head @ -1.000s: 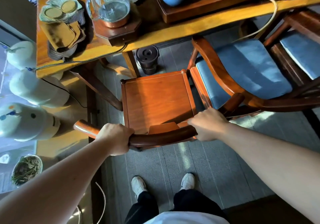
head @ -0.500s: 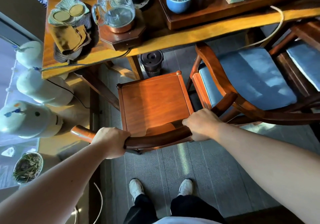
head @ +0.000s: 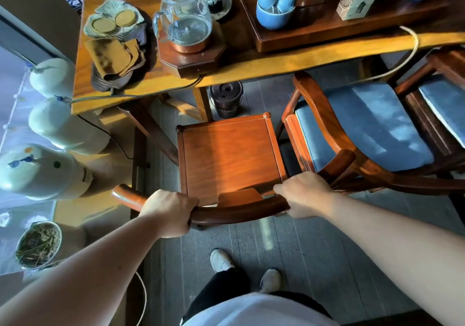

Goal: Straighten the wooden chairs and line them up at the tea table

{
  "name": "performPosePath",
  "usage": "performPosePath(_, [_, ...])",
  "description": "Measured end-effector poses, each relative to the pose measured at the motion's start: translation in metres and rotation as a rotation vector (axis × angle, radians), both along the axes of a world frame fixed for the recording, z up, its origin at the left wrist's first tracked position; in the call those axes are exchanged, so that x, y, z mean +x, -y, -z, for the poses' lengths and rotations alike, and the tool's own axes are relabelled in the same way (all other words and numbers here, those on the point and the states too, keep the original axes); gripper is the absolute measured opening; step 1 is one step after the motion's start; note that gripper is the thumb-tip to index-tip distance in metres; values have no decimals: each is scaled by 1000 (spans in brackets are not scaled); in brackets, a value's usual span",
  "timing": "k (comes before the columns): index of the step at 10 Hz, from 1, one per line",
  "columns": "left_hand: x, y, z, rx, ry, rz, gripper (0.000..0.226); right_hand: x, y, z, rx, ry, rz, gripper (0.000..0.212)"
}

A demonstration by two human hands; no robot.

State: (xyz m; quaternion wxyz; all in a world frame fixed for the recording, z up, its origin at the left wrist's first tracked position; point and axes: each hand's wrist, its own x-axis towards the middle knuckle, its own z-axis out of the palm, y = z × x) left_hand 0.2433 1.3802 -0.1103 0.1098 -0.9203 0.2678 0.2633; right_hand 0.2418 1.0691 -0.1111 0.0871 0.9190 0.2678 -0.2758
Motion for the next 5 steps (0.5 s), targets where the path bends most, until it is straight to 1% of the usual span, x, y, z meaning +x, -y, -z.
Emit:
performPosePath(1, [-2,-4,-1,-70,37,32,27,1,-5,-4,-32,-43,-5,37])
performPosePath(2, [-2,-8,-4,-127,-11,13,68,4,-2,-10,-43,-134,7,69])
performPosePath(3, [-1,-9,-14,-230,-9,4,84,6,-8,-27,89,-126,21,83])
performPosePath(4, [15,-11,-34,-282,193,82,79,20,-22,-57,186,54,-10,84])
performPosePath(5, [46,-6,-72,-376,439,166,69,54,-36,-96,199,250,-59,89])
